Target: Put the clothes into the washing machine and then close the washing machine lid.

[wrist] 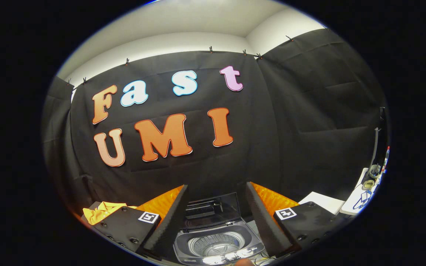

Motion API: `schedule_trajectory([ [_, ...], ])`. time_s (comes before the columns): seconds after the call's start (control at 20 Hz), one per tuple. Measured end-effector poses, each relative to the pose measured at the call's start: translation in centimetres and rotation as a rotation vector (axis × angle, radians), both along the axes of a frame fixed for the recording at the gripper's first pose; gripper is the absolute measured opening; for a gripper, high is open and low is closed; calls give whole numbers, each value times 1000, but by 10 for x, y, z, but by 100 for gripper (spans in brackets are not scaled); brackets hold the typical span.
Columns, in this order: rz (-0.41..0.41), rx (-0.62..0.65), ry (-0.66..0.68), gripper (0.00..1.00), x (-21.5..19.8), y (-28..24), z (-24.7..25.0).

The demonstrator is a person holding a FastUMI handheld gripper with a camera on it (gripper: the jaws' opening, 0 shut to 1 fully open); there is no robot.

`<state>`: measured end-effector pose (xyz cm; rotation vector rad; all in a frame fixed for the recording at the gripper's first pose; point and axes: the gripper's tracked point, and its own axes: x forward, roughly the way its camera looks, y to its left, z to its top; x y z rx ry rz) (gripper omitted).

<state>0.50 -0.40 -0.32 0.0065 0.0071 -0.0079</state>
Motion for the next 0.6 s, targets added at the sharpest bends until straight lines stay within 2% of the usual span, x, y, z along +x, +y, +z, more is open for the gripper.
schedule_trajectory([
  [0.4, 20, 12, 29, 98, 3, 14, -10],
  [0.6, 66, 21, 70, 98, 7, 37, -25],
])
